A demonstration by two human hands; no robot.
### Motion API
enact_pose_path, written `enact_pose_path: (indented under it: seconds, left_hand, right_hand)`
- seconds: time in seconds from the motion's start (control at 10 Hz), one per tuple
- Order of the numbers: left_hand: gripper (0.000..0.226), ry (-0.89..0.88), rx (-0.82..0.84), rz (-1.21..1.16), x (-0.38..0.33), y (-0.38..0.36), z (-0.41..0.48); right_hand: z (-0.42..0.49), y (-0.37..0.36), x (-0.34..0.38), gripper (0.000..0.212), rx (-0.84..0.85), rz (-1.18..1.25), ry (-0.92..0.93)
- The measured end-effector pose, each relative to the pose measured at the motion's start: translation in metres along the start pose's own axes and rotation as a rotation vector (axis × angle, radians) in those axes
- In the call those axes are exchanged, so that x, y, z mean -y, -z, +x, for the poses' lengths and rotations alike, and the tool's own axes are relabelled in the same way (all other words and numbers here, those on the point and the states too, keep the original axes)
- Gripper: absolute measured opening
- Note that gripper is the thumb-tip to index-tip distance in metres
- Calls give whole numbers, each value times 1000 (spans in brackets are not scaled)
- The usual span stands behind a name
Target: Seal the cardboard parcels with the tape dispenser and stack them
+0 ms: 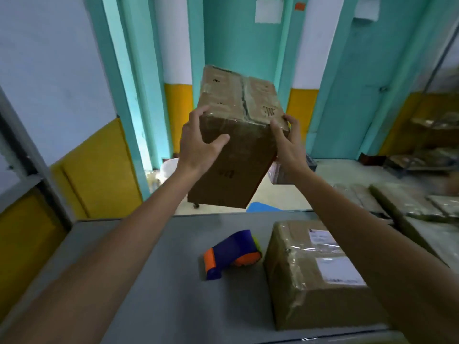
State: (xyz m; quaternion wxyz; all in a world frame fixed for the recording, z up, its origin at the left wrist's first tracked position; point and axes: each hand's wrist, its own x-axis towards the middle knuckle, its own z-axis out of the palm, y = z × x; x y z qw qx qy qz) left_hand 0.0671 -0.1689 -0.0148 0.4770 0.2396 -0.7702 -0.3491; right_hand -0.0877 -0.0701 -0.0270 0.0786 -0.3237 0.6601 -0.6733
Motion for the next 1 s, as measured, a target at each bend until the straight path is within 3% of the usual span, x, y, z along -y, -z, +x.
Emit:
enact_pose_path:
  seconds: [0.2,0.4,0.5,0.7,0.9,1.0]
  left_hand:
    - [63,41,206,-125,-27,-117,-30]
    - [63,163,329,-96,-30,-187,-58]
    - [65,224,350,-28,-24,-200,-75]
    - [63,258,290,164,-25,-201,-78]
    - [59,260,394,382,-49,-193,-58]
    - [58,134,363,583,-68,-190,-53]
  right_hand:
    - [12,128,-23,43,-110,-144,-80]
    - [15,194,-66,44,-50,-211,-176]
    - [13,204,-89,49,40,-241,-250]
    - [18,208,-90,59,162,-273,-210]
    - [2,236,-86,57,135,-411,-205]
    - [-14,252,-82,61,66,-546,-215]
